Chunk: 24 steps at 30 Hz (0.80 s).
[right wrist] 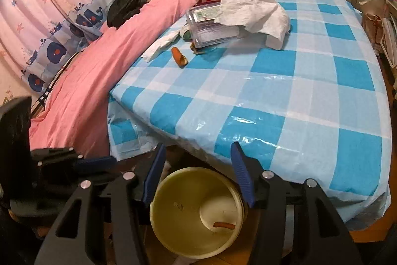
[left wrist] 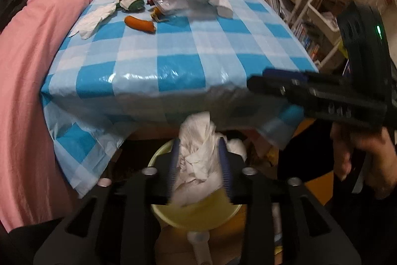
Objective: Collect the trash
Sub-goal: 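Carry the tissue and carrot down to the yellow bin and open both tools, then grasp a white tissue with the left tool while the right tool grasps another carrot piece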
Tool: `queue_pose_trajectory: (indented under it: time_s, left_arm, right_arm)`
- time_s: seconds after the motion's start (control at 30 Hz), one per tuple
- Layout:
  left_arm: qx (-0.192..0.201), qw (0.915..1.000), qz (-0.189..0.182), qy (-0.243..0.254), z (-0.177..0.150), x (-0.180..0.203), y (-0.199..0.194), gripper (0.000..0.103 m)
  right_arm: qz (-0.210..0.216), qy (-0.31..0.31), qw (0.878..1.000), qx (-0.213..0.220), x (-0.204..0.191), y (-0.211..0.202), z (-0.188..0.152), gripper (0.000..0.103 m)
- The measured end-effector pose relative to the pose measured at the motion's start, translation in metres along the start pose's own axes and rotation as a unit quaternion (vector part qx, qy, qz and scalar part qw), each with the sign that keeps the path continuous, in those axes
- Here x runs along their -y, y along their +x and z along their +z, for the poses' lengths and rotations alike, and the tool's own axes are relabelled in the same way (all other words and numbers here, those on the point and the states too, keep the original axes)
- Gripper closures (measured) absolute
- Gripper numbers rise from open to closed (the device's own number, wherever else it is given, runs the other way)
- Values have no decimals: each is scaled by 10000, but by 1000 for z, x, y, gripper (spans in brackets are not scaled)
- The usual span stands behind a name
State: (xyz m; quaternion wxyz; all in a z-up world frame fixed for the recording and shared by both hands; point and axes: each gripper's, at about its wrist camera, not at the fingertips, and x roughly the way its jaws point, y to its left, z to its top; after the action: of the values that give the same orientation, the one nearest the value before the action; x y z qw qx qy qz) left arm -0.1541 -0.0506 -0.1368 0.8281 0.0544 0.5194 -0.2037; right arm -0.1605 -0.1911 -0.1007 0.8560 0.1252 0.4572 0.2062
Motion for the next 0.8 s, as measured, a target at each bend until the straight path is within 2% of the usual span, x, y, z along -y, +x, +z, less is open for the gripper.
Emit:
queue_pose_trajectory:
  time_s: [0.1, 0.27, 0.37, 0.53, 0.63, 0.8]
  left_arm:
    - [-2, 10000, 33, 71, -2, 4, -3, 46]
    - [177, 9997, 115, -124, 1, -5, -10, 44]
    - [537, 9974, 140, -455, 6, -20, -23, 41]
    - [1093, 9882, 503, -949, 15, -44, -42, 36]
    - [1283, 9837, 777, -991, 25, -55, -49, 34]
    - [1479, 9784, 1025, -1013, 48, -74, -56, 32]
  right_arm:
    - [4, 38, 10000, 21, 1, 1, 0, 50]
    - [-9, 20, 10000, 63, 0, 0, 1, 50]
    - [-42, -1, 10000, 84, 0, 0, 1, 50]
    - [-83, -193, 9997, 147, -7, 0, 1, 50]
    - [-81, -344, 9992, 191, -14, 2, 2, 50]
    - [-100, -504, 9985, 205, -22, 7, 4, 50]
